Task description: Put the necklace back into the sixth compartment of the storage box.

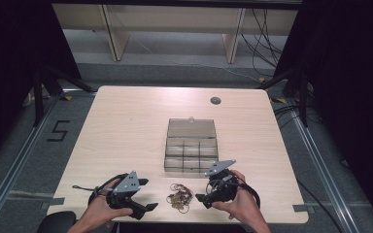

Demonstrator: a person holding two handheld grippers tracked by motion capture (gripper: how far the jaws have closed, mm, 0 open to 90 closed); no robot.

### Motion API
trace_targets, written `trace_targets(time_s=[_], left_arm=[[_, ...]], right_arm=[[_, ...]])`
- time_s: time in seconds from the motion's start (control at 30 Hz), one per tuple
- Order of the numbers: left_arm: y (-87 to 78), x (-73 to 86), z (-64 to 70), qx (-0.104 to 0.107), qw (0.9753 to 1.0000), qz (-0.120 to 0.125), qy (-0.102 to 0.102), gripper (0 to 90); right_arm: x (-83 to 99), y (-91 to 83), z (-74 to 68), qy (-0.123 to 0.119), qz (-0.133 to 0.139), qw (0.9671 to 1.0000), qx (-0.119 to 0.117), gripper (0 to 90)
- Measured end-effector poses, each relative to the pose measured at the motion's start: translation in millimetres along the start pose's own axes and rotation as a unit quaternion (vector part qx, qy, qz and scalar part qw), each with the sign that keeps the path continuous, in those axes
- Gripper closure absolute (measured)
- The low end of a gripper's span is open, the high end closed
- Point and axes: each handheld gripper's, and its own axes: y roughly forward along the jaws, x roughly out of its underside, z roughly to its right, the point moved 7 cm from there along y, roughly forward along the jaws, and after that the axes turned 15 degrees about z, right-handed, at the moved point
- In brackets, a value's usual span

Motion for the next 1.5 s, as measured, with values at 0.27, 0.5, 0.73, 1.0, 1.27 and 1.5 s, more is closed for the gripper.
trace_targets(time_s=[0.27, 0.5, 0.73, 1.0, 1.27, 1.5], left_arm=[[-1.1, 0.2, -0.7, -0.001, 1.0, -0.002, -0.002, 15.1], [-2.6, -1.1, -2.8, -0.006, 1.0, 0.001, 0.0, 15.1], [-3.0, -0.6, -3.1, -0.005, 1.0, -0.001, 0.001, 15.1], [-4.1, -0.8, -5.2, -0.01, 0.9999, 0.001, -0.001, 15.1], [-4.0, -1.7, -5.7, -0.01, 0.9999, 0.005, 0.001, 15.0], [-2.9, -1.2, -3.8, -0.007, 0.9999, 0.006, -0.006, 15.1]], right_arm=[[-5.2, 23.1, -15.4, -0.025, -0.018, 0.999, -0.032, 16.1], [-7.8, 41.0, -20.7, -0.039, -0.033, 0.9979, -0.041, 16.1], [-8.9, 56.9, -27.3, -0.045, -0.047, 0.9968, -0.047, 16.2], [-8.9, 69.8, -31.7, -0.059, -0.063, 0.9949, -0.053, 16.3], [-7.8, 77.3, -32.8, -0.068, -0.067, 0.9933, -0.065, 23.1], [-9.1, 75.1, -37.5, -0.074, -0.068, 0.9914, -0.084, 44.4]])
